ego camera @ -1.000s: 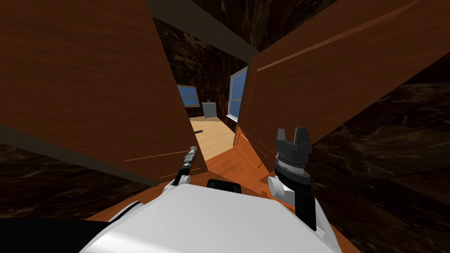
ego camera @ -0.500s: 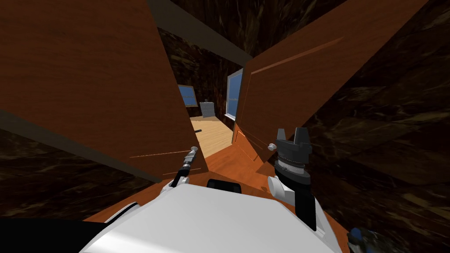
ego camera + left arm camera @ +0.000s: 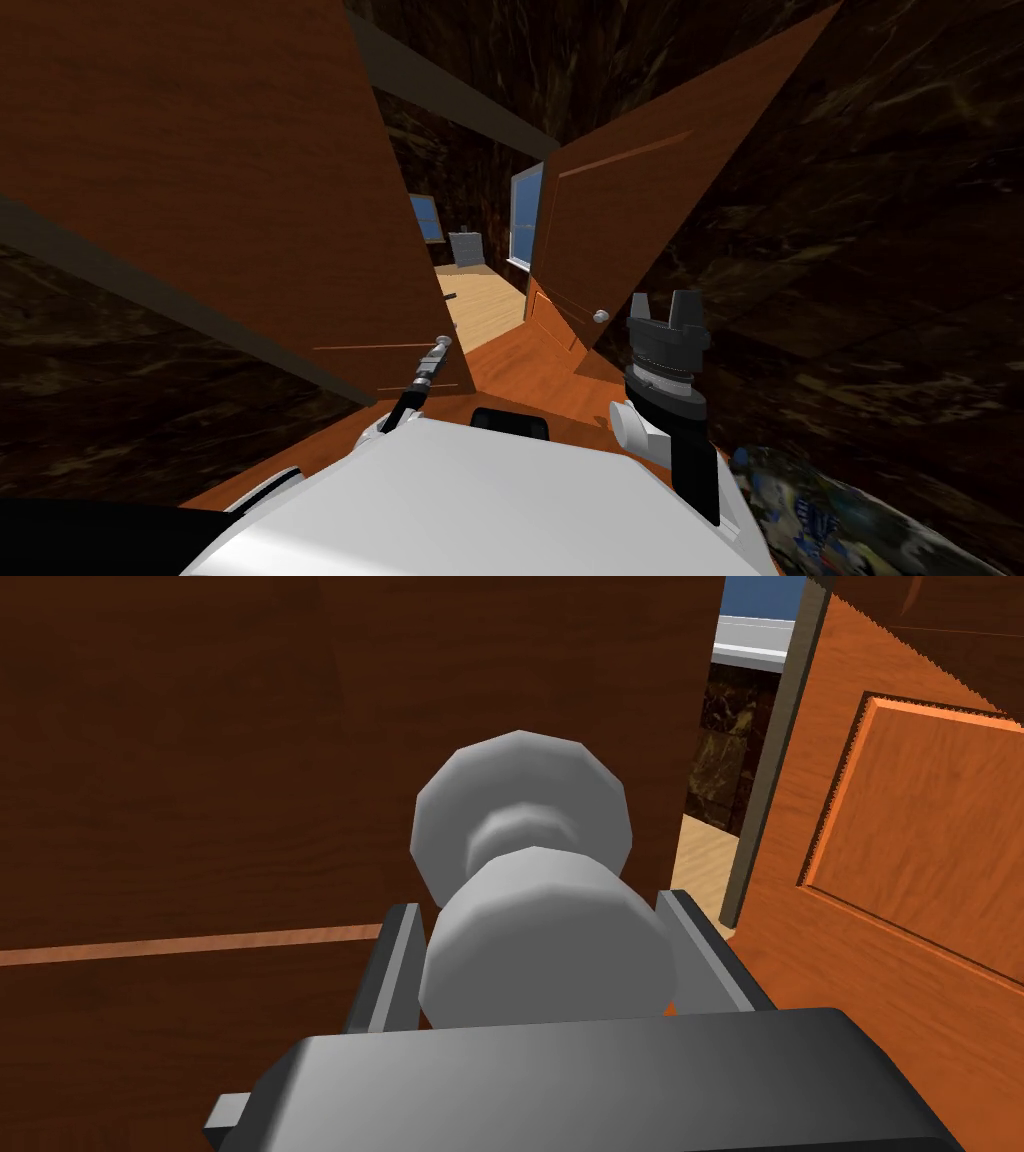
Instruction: Pull the door open
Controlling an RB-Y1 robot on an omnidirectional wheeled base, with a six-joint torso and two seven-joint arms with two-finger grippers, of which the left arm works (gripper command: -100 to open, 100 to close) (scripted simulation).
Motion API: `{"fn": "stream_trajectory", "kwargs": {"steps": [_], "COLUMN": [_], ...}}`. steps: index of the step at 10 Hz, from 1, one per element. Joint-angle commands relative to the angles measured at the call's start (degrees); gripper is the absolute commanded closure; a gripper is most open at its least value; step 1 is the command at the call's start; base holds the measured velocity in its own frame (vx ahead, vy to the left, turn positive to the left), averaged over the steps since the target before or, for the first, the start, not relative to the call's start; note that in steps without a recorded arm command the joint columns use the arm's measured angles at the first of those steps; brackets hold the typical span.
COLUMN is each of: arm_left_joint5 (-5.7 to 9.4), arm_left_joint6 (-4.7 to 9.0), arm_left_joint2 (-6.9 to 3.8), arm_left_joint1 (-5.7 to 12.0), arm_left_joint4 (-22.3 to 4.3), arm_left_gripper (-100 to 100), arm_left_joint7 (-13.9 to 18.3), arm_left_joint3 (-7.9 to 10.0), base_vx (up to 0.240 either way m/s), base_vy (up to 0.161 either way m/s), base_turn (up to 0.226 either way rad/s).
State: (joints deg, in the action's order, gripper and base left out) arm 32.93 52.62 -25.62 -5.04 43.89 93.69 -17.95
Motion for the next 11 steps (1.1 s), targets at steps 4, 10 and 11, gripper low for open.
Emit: {"fn": "stream_trajectory", "kwargs": {"steps": [4, 10, 11], "arm_left_joint5": [-1.21, -2.63, -3.14], "arm_left_joint6": [2.57, 5.61, 7.1], "arm_left_joint2": [-1.98, -4.44, -5.08], "arm_left_joint1": [-1.71, -3.3, -3.94], "arm_left_joint4": [0.1, 0.1, -0.4], "arm_left_gripper": [100, 100, 100], "arm_left_joint7": [2.7, 5.7, 6.8], "arm_left_joint3": [-2.48, -5.31, -6.22], "base_vx": [-0.18, -0.185, -0.16], "base_vy": [0.031, 0.043, 0.037], "base_turn": [-0.087, -0.085, -0.135]}}
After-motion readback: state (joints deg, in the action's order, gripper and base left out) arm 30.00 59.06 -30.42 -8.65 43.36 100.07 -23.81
